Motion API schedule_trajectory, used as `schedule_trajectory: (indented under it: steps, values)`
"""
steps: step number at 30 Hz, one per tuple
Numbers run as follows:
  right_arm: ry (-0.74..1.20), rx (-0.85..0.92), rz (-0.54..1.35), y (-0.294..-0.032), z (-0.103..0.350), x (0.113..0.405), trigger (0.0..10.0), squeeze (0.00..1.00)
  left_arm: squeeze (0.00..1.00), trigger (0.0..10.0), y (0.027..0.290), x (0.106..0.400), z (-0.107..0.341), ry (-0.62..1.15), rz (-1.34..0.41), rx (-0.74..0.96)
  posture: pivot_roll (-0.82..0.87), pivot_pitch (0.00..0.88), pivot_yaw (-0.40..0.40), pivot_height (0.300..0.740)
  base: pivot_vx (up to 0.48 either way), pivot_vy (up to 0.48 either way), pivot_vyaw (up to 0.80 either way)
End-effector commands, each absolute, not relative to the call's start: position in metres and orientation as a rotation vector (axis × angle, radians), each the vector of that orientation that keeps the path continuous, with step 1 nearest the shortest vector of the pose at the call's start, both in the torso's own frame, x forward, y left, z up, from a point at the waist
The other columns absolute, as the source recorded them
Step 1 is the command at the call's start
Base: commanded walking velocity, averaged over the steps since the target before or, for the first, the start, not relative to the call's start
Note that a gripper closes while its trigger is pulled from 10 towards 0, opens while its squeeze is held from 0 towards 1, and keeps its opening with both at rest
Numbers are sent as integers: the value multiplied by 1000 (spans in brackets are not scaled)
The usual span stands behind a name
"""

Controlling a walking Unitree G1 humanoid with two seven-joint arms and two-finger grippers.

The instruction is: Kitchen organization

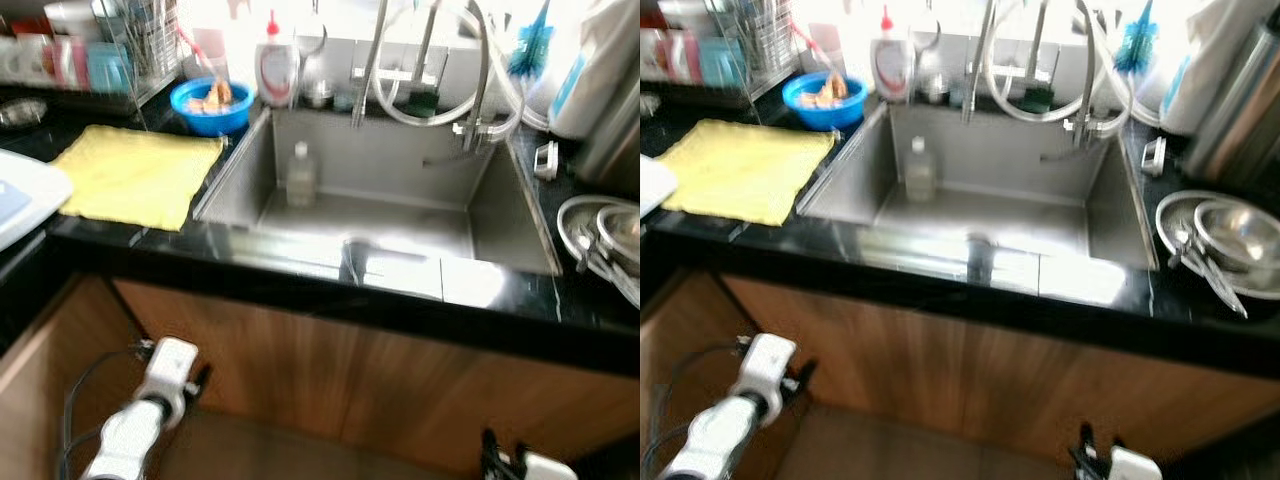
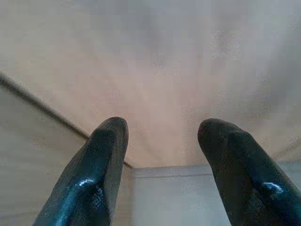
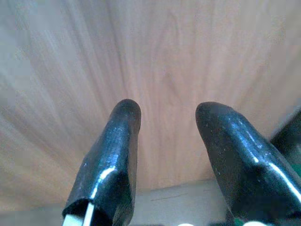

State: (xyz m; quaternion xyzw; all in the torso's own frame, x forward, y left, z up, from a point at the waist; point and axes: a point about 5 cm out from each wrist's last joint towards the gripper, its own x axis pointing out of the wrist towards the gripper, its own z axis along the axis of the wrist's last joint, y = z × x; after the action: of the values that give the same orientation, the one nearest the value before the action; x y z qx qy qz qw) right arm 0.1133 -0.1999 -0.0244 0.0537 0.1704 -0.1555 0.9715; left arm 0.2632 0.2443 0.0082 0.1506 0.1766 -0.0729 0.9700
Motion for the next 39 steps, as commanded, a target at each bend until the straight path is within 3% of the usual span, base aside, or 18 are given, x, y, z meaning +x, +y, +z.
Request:
schedule_trajectory:
  steps: [1,6,11,17,20,21,22,31,39]
  values:
    - [343,150,-320,-185,-19,111,10000,0,0,10000,244,260,12,322,-168,308,61,0,16,740,0,0,0]
    - [342,128,-399,-187,-5,89,10000,0,0,10000,264,255,38,207,-123,338,83,0,35,740,0,0,0]
    - [289,79,-392,-188,21,93,10000,0,0,10000,271,260,66,96,-56,323,78,0,18,740,0,0,0]
    - [168,-10,-394,-209,54,119,10000,0,0,10000,247,278,94,-41,-40,253,53,0,-5,740,0,0,0]
    - [81,-48,-416,-221,76,140,10000,0,0,10000,215,298,108,-92,-114,192,9,0,-21,740,0,0,0]
    - [81,-48,-416,-221,76,140,10000,0,0,10000,215,298,108,-92,-114,192,9,0,-21,740,0,0,0]
    - [47,-54,-423,-226,85,149,10000,0,0,10000,196,308,113,-108,-168,149,-15,0,-33,740,0,0,0]
    - [17,-102,-449,-245,106,163,10000,0,0,10000,142,318,120,-144,-252,60,-71,0,-76,740,0,0,0]
    - [-37,-93,-462,-247,120,176,10000,0,0,10000,123,324,138,-201,-292,40,-46,0,-57,740,0,0,0]
